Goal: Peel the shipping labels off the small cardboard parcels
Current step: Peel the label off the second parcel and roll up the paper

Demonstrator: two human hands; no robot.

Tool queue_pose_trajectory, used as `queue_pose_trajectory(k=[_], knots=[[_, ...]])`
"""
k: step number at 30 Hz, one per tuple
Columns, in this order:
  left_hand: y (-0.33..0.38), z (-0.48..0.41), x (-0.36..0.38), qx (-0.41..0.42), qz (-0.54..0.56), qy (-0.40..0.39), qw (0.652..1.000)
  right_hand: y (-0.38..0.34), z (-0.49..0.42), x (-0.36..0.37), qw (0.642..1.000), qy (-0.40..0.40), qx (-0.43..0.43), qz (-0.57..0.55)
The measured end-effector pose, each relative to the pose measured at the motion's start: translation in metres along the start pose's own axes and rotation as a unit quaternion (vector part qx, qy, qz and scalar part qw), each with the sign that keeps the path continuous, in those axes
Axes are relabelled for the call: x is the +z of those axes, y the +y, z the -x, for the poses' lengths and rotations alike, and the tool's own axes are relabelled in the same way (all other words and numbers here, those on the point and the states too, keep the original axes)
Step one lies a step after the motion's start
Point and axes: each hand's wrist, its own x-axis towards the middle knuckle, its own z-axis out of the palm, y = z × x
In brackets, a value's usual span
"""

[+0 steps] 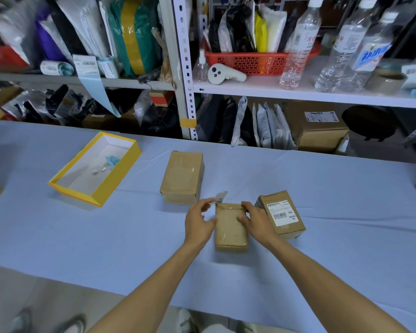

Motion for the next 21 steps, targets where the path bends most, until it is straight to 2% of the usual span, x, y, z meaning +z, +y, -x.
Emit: queue_pose_trajectory(k=[4, 8, 11, 16, 21], knots=[[0.013, -0.013, -0.007, 0.026, -0.030, 0.025, 0.999, -0.006, 0.000, -0.005, 0.998, -0.050, 0.013, 0.029], [0.022, -0.020, -0.007, 0.032, -0.005, 0.032, 0.999, -0.017, 0.000, -0.005, 0.997, -0.017, 0.017, 0.067], [0.030, -0.021, -0.004, 0.020, 0.008, 0.034, 0.999, -0.029, 0.001, -0.008, 0.999, 0.032, -0.023, -0.002], [0.035, -0.024, 0.001, -0.001, 0.038, 0.034, 0.999, -0.048, 0.006, -0.020, 0.982, 0.046, -0.060, -0.170], [0.033, -0.026, 0.002, -0.005, 0.045, 0.013, 0.999, -0.049, 0.011, -0.024, 0.982, 0.064, -0.043, -0.171]])
